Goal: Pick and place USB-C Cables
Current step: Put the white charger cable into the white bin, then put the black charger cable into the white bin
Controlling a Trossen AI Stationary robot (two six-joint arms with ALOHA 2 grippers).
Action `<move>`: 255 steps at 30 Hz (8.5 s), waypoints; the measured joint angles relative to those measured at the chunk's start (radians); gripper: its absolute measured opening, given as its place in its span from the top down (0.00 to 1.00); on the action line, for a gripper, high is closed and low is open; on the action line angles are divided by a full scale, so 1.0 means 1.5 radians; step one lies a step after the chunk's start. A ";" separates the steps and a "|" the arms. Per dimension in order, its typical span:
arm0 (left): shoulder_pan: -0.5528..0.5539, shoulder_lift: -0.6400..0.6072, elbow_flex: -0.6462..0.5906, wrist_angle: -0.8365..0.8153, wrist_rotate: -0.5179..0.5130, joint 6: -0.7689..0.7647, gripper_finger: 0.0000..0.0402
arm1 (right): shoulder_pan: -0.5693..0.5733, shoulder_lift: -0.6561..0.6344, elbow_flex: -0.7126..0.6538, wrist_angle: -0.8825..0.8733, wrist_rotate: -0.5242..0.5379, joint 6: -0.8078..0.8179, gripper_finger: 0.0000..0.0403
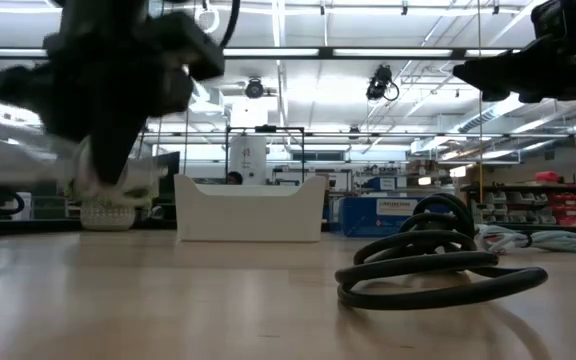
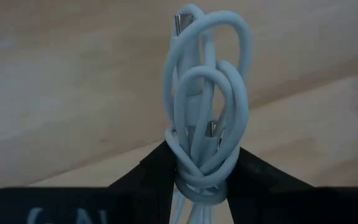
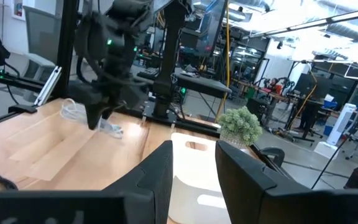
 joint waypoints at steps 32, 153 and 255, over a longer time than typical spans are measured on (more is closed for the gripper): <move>0.290 -0.106 0.237 -0.028 -0.138 0.780 0.71 | 0.000 0.000 0.000 0.001 -0.002 0.000 0.68; 0.048 0.184 0.464 0.039 -0.151 -0.045 0.49 | 0.000 0.001 0.000 0.016 -0.007 0.000 0.68; 0.055 0.292 0.737 -0.045 0.078 0.520 0.77 | 0.000 0.018 0.000 0.026 -0.007 0.000 0.68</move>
